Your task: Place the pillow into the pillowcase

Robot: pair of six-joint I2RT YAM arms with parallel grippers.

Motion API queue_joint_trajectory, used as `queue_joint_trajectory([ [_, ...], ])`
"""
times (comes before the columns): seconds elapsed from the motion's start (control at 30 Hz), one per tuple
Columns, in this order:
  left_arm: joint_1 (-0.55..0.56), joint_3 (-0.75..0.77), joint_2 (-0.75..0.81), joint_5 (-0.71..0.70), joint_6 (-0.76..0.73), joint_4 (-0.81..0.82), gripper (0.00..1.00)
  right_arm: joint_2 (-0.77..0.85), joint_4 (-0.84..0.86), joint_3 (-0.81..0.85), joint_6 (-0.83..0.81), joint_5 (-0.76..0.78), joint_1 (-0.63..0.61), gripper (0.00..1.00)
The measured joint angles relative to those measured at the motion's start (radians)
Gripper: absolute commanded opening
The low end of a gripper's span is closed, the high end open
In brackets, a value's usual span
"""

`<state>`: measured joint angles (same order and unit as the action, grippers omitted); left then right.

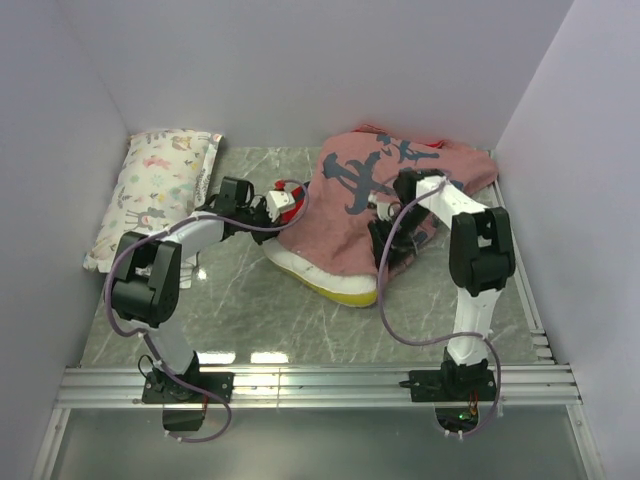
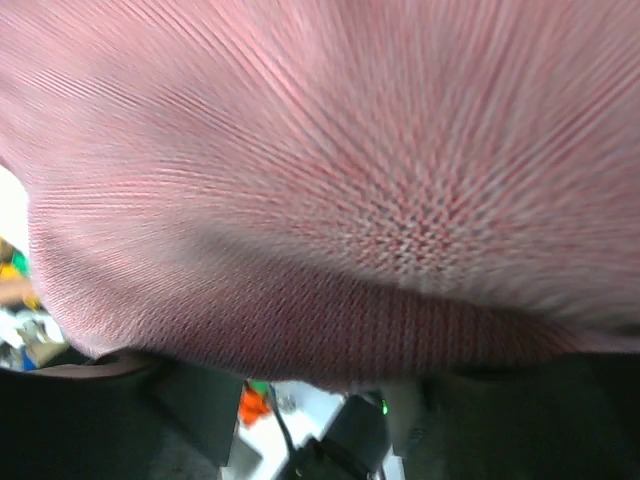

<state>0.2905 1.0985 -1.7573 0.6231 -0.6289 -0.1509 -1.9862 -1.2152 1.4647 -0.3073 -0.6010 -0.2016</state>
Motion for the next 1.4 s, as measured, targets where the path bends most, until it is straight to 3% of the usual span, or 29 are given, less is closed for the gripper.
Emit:
queue_joint_trajectory([
  [0.2, -0.006, -0.053, 0.022, 0.063, 0.184, -0.019, 0.0, -0.134, 0.043, 0.367, 0.177, -0.05, -0.007, 0.49],
  [0.37, -0.008, -0.066, 0.026, 0.087, 0.311, -0.037, 0.0, -0.121, 0.107, 0.405, 0.217, -0.061, -0.002, 0.63],
  [0.6, -0.032, 0.002, -0.062, 0.169, 0.457, -0.101, 0.01, 0.201, 0.171, -0.06, 0.034, 0.019, 0.005, 0.74],
  [0.87, -0.055, 0.065, -0.117, 0.222, 0.498, -0.176, 0.01, 0.774, 0.351, -0.411, -0.145, 0.219, 0.0, 0.82],
  [0.93, -0.056, 0.068, -0.119, 0.222, 0.501, -0.182, 0.0, 0.913, 0.416, -0.489, -0.164, 0.282, -0.037, 0.82],
  [1.0, -0.056, 0.069, -0.119, 0.222, 0.502, -0.187, 0.0, 1.003, 0.487, -0.575, -0.171, 0.355, -0.158, 0.83],
  [1.13, -0.056, 0.069, -0.119, 0.222, 0.503, -0.194, 0.01, 1.038, 0.602, -0.708, -0.159, 0.496, -0.312, 0.84],
  [1.4, -0.063, 0.069, -0.119, 0.222, 0.505, -0.199, 0.0, 0.992, 0.766, -0.807, -0.14, 0.717, -0.427, 0.85],
])
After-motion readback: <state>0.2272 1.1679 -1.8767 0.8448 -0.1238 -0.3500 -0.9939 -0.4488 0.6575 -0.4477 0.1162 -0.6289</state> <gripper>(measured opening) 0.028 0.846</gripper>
